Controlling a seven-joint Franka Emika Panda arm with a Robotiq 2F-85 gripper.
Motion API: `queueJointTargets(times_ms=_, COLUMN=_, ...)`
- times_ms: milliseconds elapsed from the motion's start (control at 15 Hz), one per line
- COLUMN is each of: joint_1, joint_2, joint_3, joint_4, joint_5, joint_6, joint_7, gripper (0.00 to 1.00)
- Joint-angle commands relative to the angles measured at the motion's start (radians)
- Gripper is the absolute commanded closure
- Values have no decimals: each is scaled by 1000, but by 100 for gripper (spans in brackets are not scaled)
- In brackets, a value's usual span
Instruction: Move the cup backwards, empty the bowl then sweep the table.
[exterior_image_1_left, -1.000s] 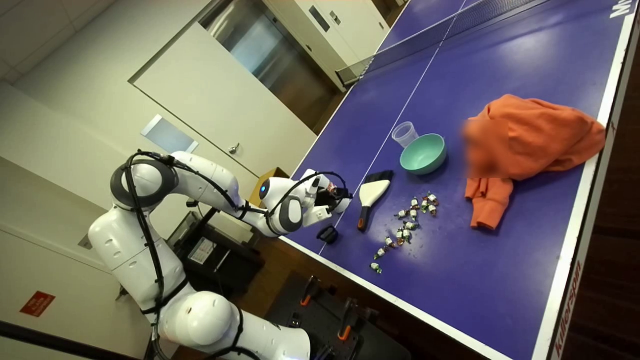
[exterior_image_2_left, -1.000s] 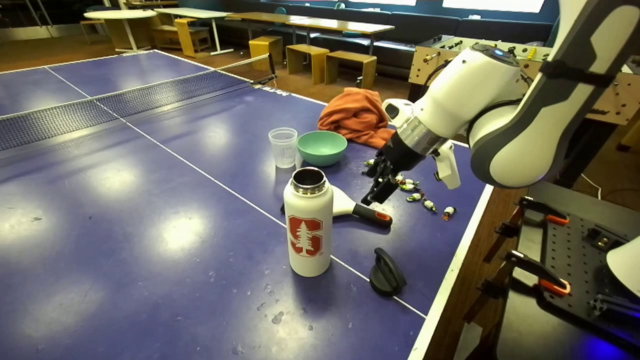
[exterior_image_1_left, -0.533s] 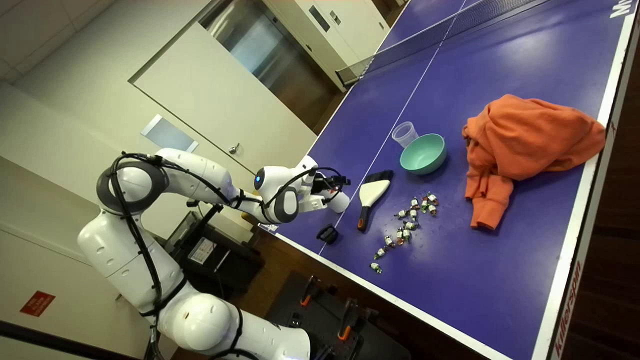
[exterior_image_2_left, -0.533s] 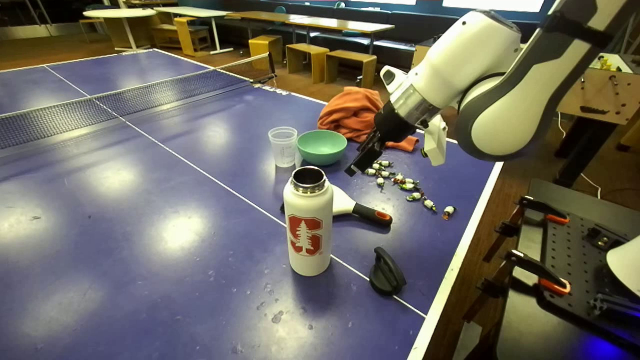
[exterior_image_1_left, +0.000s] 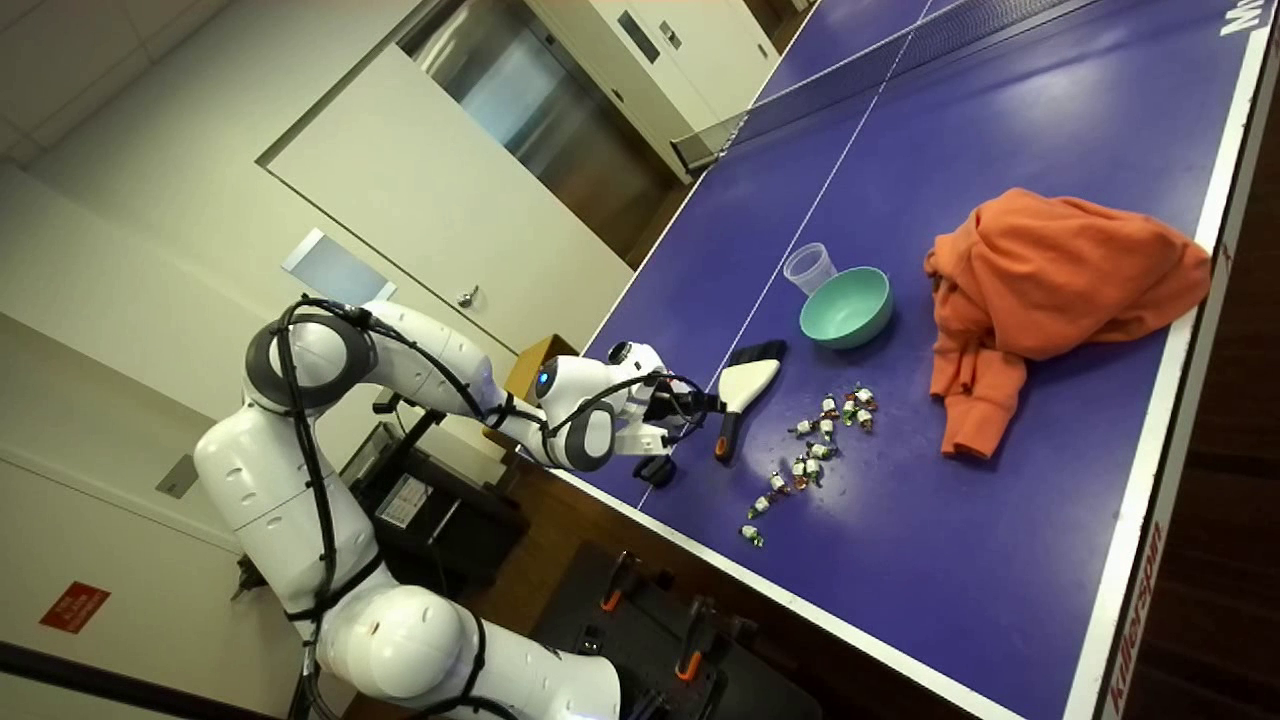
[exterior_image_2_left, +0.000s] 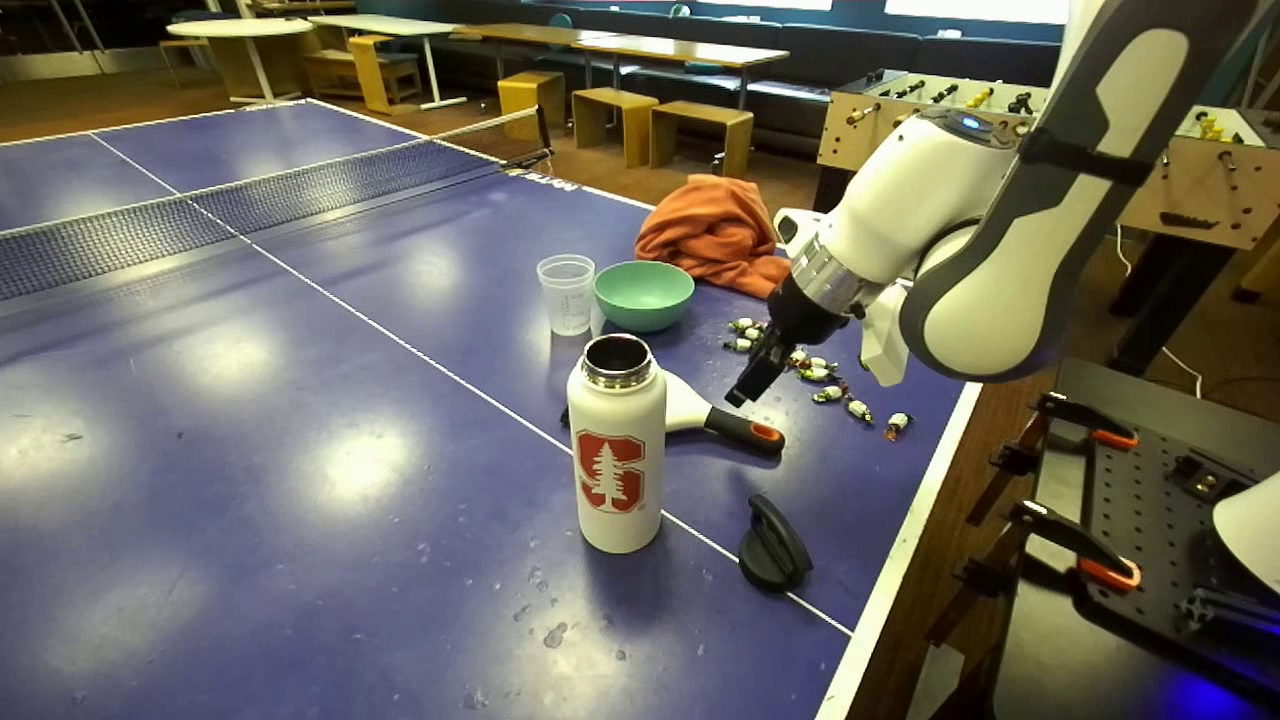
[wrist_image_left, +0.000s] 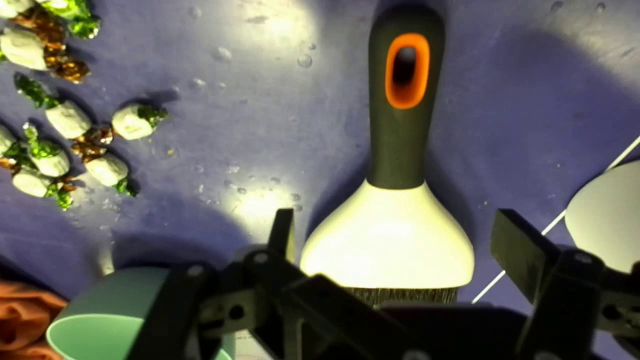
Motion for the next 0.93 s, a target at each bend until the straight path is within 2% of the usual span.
queueJointTargets(times_ms=0, joint_1=-95, joint_2=21, joint_3=79, joint_4=8, joint_5=-49, joint_6=-4, joint_7=10, gripper=0)
queueJointTargets(times_ms=267, joint_1=-152, joint_2=67, joint_3=114, joint_4=38, joint_5=-66, joint_6=-2, joint_7=19, gripper=0)
queueJointTargets(times_ms=867, joint_1=-160, joint_2=193, joint_3=134, joint_4=148, joint_5=-57, joint_6=-1, joint_7=30, gripper=0)
